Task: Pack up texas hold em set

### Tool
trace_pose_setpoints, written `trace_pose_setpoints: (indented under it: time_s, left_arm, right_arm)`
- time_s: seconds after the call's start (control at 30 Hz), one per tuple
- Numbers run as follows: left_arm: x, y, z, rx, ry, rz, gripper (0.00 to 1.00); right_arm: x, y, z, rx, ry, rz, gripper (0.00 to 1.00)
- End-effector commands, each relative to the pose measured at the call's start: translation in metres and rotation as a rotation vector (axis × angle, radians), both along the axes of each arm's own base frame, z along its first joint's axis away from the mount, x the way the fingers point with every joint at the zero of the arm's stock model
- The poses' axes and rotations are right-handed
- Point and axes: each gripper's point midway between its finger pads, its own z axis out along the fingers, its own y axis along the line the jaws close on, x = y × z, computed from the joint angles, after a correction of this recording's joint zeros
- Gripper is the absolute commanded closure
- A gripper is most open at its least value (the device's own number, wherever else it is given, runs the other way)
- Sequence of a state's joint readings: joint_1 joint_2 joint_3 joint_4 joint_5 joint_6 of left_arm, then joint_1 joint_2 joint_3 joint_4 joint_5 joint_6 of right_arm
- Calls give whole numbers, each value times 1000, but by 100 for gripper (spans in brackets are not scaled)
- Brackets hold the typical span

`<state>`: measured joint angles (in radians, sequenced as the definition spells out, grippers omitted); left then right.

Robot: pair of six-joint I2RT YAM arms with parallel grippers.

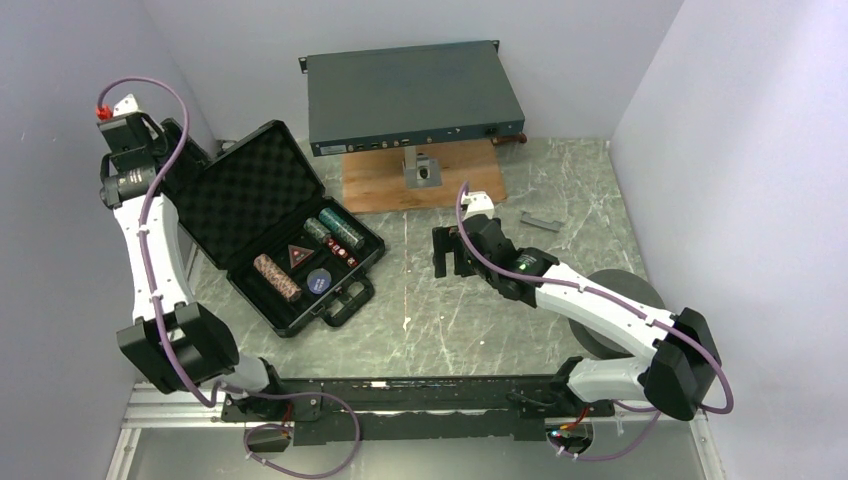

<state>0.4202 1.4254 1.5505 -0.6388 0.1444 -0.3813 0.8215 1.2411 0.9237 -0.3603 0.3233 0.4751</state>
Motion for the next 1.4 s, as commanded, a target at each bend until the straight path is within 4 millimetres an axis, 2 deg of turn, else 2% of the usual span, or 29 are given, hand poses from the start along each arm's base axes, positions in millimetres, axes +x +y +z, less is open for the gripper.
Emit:
trace_pose_setpoints:
  time_s: [0.0, 0.37, 0.47, 0.63, 0.8, 0.97, 1.1, 1.37]
  left_arm:
    - [21, 8, 27, -20, -132, -14, 37]
    - [51, 49, 12, -108, -129, 25, 39]
    - [59, 58, 4, -98, -111, 22, 39]
    - [72, 73, -21, -103, -31, 39, 40]
    - [80, 83, -34, -103, -14, 64, 40]
    - [86, 85, -54, -122, 35, 55, 41]
    - [81, 84, -73, -130, 66, 55, 41]
    - [68, 74, -89, -148, 90, 46, 43]
  right_arm:
    - [-1, -4, 9, 14, -31, -7, 1]
    - [0, -2, -4, -9, -7, 2, 1]
    - [0, -1, -7, -20, 1, 5, 1]
    - [1, -1, -11, -30, 5, 5, 1]
    - [0, 0, -16, -36, 18, 9, 1]
    - [-3, 2, -22, -28, 39, 23, 2]
    - [-8, 6, -28, -21, 59, 50, 4]
    - [-9, 3, -33, -43, 68, 53, 4]
